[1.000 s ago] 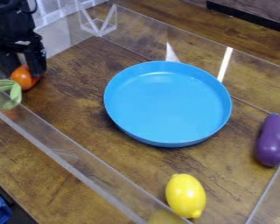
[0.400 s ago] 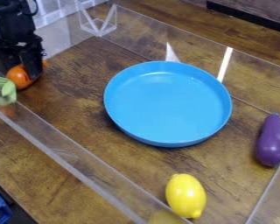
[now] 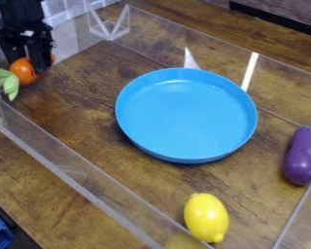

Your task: Put the carrot on the blue tray

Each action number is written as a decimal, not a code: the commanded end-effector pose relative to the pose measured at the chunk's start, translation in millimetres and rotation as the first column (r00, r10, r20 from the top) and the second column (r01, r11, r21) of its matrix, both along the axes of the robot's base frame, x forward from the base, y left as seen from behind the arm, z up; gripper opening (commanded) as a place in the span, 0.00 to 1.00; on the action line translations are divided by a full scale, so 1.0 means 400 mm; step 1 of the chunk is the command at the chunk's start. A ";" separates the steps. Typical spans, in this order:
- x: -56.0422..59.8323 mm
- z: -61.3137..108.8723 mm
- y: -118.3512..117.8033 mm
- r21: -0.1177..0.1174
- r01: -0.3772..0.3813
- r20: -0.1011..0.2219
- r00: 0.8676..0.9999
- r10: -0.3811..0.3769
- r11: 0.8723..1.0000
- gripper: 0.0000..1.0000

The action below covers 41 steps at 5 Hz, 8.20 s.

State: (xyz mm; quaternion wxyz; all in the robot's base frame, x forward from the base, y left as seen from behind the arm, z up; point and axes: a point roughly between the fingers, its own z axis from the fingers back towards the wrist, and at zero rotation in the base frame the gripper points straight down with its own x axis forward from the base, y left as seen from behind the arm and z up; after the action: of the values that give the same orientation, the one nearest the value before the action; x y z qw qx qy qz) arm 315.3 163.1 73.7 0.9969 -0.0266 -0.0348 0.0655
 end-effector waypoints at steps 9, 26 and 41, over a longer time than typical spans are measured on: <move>0.125 0.219 -0.358 0.002 0.300 0.144 0.944 -0.297 0.954 0.00; 0.180 0.028 -0.611 0.015 0.540 0.139 0.833 -0.536 0.842 1.00; 0.231 0.215 -0.588 0.209 0.567 0.215 0.768 -0.603 0.797 1.00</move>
State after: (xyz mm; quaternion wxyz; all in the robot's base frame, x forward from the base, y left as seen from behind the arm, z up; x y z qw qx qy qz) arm 411.0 -68.0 125.4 0.9606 0.0167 -0.1207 -0.2499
